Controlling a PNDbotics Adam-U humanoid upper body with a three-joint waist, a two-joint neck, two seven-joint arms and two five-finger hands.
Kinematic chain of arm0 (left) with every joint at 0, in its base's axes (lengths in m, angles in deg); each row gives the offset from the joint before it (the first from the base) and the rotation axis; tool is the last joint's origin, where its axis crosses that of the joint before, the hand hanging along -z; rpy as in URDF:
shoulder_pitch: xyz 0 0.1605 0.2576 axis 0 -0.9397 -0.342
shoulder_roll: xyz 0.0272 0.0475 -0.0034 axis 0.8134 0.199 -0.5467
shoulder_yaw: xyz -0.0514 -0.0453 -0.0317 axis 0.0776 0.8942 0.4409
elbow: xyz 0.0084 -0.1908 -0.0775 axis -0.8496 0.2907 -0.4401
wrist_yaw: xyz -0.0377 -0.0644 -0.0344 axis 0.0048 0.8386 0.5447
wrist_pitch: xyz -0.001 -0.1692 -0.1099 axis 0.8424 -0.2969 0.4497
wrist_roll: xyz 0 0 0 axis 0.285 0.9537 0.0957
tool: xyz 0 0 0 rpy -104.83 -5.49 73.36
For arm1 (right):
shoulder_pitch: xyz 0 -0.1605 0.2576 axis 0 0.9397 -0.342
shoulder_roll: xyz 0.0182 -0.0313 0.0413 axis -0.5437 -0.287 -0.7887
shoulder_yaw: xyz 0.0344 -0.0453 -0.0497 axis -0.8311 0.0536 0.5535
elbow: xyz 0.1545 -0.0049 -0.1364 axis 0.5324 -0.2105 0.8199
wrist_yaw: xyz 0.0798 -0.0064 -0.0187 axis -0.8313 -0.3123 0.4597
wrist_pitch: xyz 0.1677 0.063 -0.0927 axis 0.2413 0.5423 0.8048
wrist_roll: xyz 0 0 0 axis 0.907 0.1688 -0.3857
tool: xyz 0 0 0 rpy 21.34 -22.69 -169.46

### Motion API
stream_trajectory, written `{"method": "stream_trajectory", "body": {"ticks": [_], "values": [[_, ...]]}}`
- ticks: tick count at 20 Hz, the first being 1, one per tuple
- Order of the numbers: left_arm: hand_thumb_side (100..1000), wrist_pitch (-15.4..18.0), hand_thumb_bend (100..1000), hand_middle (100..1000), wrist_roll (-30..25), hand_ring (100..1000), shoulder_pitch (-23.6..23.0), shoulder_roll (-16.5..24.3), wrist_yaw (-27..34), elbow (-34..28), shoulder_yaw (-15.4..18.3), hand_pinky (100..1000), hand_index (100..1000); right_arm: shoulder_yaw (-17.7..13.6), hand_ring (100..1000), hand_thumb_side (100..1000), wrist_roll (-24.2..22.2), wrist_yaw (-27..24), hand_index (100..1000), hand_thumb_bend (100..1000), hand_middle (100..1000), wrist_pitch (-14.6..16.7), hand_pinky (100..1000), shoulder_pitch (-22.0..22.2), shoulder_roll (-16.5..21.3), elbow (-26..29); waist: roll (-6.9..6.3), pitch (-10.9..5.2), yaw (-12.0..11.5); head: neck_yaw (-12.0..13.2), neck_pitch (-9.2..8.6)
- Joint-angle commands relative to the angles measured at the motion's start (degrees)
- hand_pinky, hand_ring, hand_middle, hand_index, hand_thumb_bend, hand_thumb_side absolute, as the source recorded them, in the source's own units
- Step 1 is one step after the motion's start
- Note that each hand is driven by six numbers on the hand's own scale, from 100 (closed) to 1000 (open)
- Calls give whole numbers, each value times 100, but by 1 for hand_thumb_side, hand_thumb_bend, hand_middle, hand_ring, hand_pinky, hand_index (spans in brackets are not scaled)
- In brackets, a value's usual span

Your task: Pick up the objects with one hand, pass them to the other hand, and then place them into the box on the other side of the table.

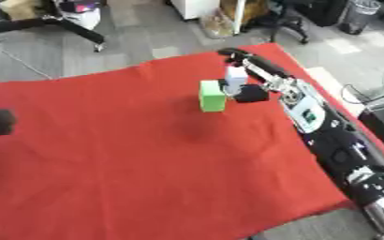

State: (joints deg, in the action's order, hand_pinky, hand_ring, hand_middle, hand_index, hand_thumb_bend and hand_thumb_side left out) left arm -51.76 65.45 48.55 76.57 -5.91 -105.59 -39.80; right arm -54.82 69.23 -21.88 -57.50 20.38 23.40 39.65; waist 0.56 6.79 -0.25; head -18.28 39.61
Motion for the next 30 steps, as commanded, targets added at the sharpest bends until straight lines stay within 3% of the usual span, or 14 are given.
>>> {"method": "stream_trajectory", "body": {"ticks": [1, 5, 12, 14, 20, 22, 25, 27, 29, 30], "values": [[808, -71, 100, 787, -76, 814, 35, -57, -23, -107, -60, 831, 940, -19, 947, 611, -58, 353, 1000, 100, 1000, 38, 914, -266, 20, -507, -18, 52, -32, -135, -115], [817, -107, 100, 784, -139, 810, 64, -114, -21, -107, -120, 830, 940, -36, 962, 664, -24, 661, 1000, 100, 1000, 140, 928, -499, -131, -929, -62, 86, -94, -279, -179], [822, -126, 100, 777, -215, 803, 91, -159, -60, -107, -190, 828, 941, -23, 1000, 581, 198, 1146, 1000, 100, 1000, 196, 995, -725, -246, -1082, -96, 128, -181, -453, -240], [822, -121, 100, 776, -244, 802, 99, -172, -74, -107, -208, 828, 941, -13, 1000, 592, 264, 1403, 1000, 100, 1000, 174, 995, -757, -257, -1101, -105, 136, -204, -494, -255], [825, -109, 100, 773, -260, 799, 109, -181, -102, -107, -221, 828, 941, -23, 1000, 769, 23, 2049, 1000, 100, 1000, 162, 988, -734, -289, -1384, -113, 163, -250, -584, -297], [826, -109, 100, 772, -279, 799, 114, -189, -104, -107, -234, 828, 941, -50, 993, 785, -122, 2150, 1000, 100, 1000, 172, 982, -717, -303, -1506, -113, 169, -257, -596, -308], [828, -111, 100, 772, -291, 798, 113, -191, -112, -107, -233, 827, 941, -85, 951, 678, -298, 2228, 1000, 100, 992, 219, 946, -692, -307, -1579, -113, 175, -251, -635, -312], [829, -116, 100, 771, -295, 798, 109, -193, -114, -107, -235, 827, 942, -98, 829, 240, -352, 2257, 1000, 100, 927, 237, 864, -678, -295, -1573, -112, 175, -244, -663, -315], [830, -122, 100, 770, -301, 797, 105, -198, -116, -107, -238, 827, 942, -137, 684, 229, -234, 2259, 957, 100, 825, 227, 750, -668, -283, -1511, -112, 174, -236, -670, -318], [830, -125, 100, 770, -302, 797, 101, -199, -119, -107, -237, 827, 942, -161, 573, 216, -61, 2238, 885, 100, 724, 217, 649, -663, -275, -1451, -113, 173, -232, -667, -318]]}}
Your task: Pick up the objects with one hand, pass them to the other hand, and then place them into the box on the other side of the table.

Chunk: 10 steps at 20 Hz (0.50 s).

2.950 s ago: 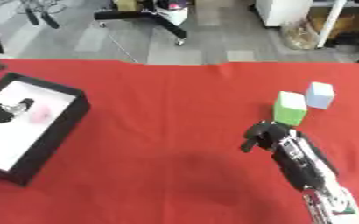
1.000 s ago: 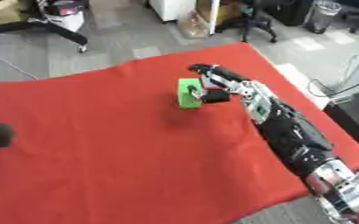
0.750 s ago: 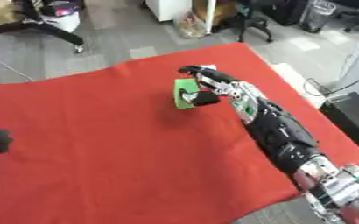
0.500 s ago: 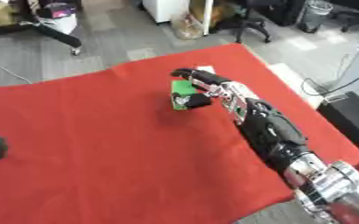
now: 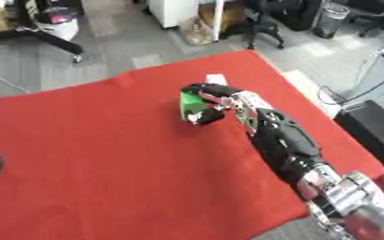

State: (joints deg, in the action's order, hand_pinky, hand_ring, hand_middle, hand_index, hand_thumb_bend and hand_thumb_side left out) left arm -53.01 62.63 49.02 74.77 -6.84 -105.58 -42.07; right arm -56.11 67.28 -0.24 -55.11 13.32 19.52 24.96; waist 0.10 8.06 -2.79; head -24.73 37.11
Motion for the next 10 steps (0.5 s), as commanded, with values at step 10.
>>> {"method": "stream_trajectory", "body": {"ticks": [10], "values": [[838, -209, 100, 758, 77, 785, -68, -12, -334, -69, 16, 821, 936, 94, 254, 450, 2381, -1856, 461, 100, 321, -81, 333, 262, -77, 1815, -38, 28, 91, 207, 3]]}}
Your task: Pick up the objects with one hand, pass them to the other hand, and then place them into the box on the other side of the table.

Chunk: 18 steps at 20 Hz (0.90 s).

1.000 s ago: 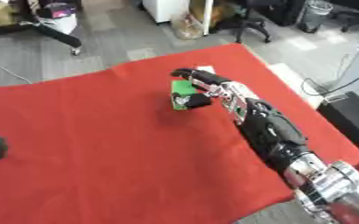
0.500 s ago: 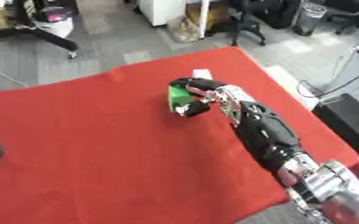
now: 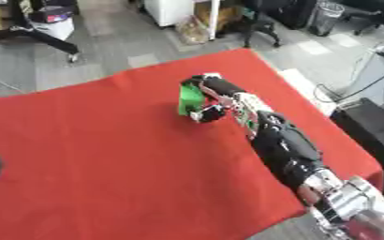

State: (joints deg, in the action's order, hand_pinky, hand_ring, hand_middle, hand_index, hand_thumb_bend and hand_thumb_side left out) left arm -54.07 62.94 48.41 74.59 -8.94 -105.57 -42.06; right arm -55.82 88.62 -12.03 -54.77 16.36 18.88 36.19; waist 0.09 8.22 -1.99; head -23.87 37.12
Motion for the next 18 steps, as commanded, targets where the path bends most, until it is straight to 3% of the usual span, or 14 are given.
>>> {"method": "stream_trajectory", "body": {"ticks": [1, 6, 8, 10, 13, 18], "values": [[830, -164, 100, 761, 111, 788, -30, 3, -226, -13, 16, 820, 934, 141, 254, 465, 214, -1075, 458, 100, 319, -282, 331, 17, -112, 1123, -31, 5, 26, 214, 34], [715, -137, 100, 783, 630, 817, 13, 23, -1081, 322, -60, 825, 934, 543, 275, 470, -208, -3149, 467, 100, 333, -1620, 352, 377, -882, 3031, -9, -32, 89, 698, 190], [672, -21, 100, 790, 895, 824, 89, 16, -1456, 453, -138, 829, 936, 713, 279, 470, -296, -3884, 466, 100, 332, -2180, 355, 515, -1238, 3512, 3, -42, 115, 843, 237], [639, 134, 100, 809, 1147, 839, 204, 16, -1790, 538, -237, 836, 943, 901, 285, 528, -342, -4408, 468, 100, 335, -2595, 362, 618, -1519, 3831, 26, -51, 143, 1005, 283], [650, 384, 100, 824, 1607, 846, 404, -30, -2173, 671, -419, 839, 951, 1214, 287, 523, -437, -4885, 468, 100, 335, -2995, 365, 737, -1884, 4146, 58, -56, 182, 1280, 317], [527, 722, 100, 828, 2301, 849, 632, -139, -2612, 830, -647, 842, 950, 1605, 288, 536, -729, -5144, 468, 100, 335, -3305, 369, 844, -2151, 4240, 63, -29, 189, 1617, 358]]}}
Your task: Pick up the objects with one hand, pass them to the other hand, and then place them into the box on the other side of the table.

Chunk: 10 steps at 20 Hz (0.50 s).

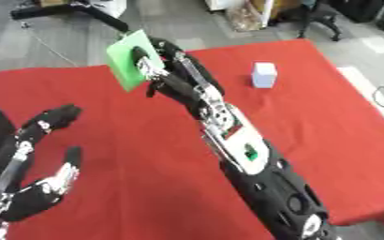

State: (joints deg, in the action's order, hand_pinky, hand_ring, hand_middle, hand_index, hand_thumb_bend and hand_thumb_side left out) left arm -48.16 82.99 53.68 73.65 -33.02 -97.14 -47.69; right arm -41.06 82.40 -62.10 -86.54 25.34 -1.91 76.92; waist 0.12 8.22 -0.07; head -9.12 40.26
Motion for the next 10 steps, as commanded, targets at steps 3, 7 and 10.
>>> {"method": "stream_trajectory", "body": {"ticks": [3, 7, 10], "values": [[481, 154, 100, 829, 594, 852, 139, -107, -384, 62, -182, 843, 950, 258, 290, 576, -198, -283, 467, 100, 334, -237, 373, -5, -125, 159, 52, -7, -13, 268, 69], [431, -76, 100, 830, 1067, 851, 147, -179, -625, 144, -265, 846, 952, 342, 292, 602, -260, -477, 467, 100, 335, -358, 376, 49, -146, 196, 50, 9, -10, 357, 90], [351, -404, 103, 833, 1504, 854, 147, -204, -824, 168, -287, 850, 961, 368, 293, 612, -301, -561, 468, 100, 335, -414, 378, 68, -135, 243, 50, 9, -1, 384, 89]]}}
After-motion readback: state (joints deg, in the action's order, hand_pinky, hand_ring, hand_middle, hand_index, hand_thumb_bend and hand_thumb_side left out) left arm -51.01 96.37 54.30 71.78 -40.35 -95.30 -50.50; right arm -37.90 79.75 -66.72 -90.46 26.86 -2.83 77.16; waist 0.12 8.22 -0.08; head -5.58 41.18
